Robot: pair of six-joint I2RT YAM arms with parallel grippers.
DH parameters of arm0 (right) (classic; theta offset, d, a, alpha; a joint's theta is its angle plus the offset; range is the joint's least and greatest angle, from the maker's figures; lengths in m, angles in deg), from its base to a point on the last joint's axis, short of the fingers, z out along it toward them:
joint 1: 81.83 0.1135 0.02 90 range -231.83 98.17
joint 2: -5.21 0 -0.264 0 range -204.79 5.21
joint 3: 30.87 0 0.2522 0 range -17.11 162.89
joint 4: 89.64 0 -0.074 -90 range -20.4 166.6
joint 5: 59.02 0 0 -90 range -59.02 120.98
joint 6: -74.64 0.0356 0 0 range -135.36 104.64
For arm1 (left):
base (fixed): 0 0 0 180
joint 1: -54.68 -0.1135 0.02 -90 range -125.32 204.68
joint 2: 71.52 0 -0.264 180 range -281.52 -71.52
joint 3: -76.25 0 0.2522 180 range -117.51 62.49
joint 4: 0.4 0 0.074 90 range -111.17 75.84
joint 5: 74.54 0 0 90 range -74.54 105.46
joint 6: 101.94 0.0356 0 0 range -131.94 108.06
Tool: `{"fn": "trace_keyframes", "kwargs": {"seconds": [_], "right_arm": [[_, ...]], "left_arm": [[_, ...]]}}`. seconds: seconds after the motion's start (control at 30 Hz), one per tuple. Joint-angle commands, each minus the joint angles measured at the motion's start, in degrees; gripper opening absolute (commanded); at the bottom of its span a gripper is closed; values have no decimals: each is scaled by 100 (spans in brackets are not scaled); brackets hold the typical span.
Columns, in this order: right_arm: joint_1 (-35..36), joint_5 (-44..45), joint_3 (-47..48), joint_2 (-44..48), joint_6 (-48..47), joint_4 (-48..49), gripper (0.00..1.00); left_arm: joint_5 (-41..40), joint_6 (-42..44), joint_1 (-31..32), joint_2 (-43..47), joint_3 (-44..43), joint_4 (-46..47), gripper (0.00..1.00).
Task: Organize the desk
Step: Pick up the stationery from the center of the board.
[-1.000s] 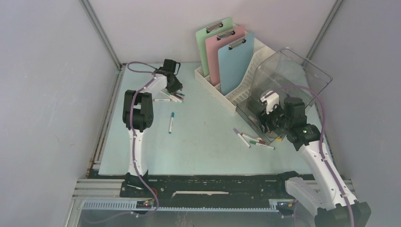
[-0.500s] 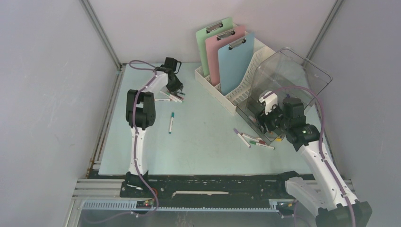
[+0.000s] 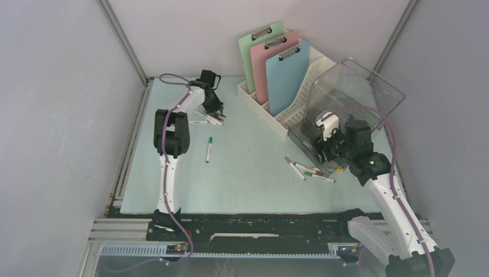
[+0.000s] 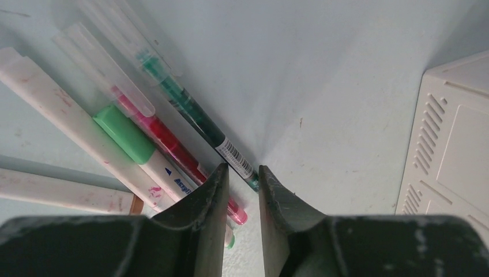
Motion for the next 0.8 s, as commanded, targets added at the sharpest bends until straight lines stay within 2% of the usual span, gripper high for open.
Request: {"fn": "trace_keyframes", "kwargs": {"seconds": [0.0,0.3,0.77], "right_arm": [[47,45,48,120,-91,-9,71],[73,45,51,159,-95,-13,71],[74,39,63,195,-88,-21,71]], "left_arm": [[279,369,91,103,251,-188,28],[426,728,369,713,1286,205,25],[654,1386,1167,1392,2826,805,24]]}}
